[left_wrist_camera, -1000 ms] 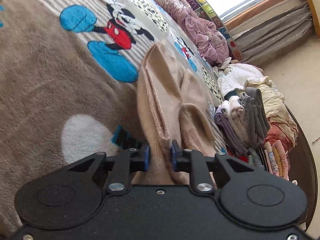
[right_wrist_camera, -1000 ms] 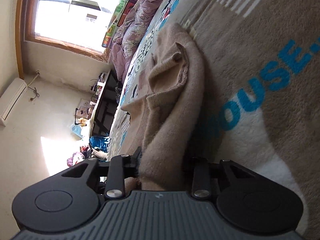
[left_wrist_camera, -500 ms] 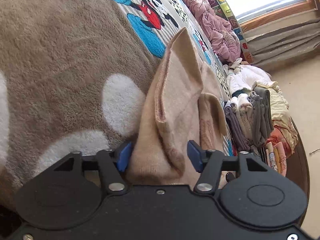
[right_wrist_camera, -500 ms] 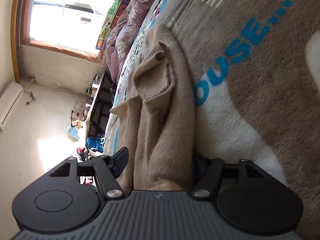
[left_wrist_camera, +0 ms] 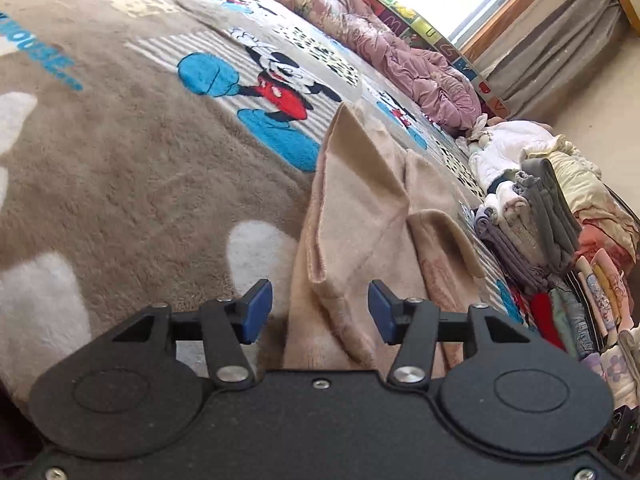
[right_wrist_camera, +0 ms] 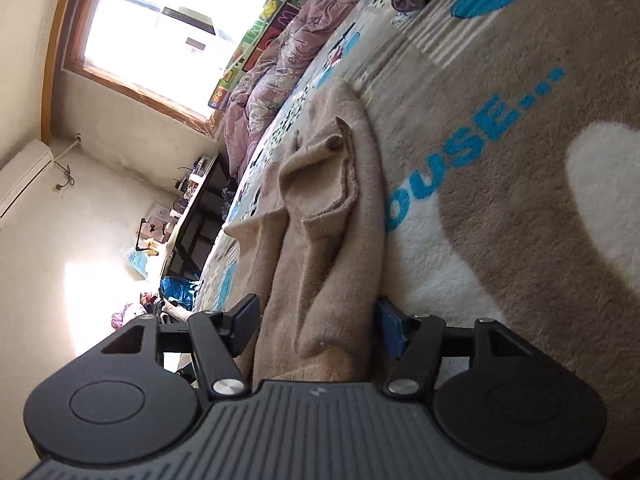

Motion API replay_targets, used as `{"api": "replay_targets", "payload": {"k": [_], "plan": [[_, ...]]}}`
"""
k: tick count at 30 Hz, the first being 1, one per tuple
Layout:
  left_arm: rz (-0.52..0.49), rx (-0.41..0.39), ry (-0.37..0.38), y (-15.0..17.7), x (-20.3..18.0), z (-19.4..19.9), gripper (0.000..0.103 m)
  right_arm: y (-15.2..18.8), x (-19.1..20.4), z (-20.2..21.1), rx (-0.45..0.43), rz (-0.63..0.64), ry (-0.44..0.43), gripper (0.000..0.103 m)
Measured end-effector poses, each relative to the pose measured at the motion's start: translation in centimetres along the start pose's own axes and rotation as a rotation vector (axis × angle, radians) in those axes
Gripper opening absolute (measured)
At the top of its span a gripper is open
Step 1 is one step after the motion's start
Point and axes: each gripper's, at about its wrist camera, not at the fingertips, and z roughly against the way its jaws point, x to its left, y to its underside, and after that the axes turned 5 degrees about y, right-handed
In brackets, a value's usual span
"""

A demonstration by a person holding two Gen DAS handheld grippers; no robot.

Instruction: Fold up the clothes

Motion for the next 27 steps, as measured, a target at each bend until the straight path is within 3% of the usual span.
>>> {"api": "replay_targets", "payload": {"k": [6, 18, 23, 27], "plan": [[-0.017, 0.018, -0.011, -0.7, 1.0, -1.7, 0.052, -1.3, 0.1, -0.2, -0.088, 0.175, 0.051, 0.071], [-0.195, 0.054, 0.027, -9.6, -1.3, -7.8, 0.052, -0.8, 1.9, -2.6, -0.089, 0.406, 0.052, 0.074], [-0.243, 0.099, -0.012, -12.6, -1.0, -12.1, 0.051, -0.8, 1.5, -3.6, -0.088, 0.382, 0.058, 0.073], [-0.239, 0.135, -0.019, -13.2, 0.0, -14.7, 0.049, -1.1, 0.8, -4.0, -0.089, 0.35, 0.043, 0.073]]}}
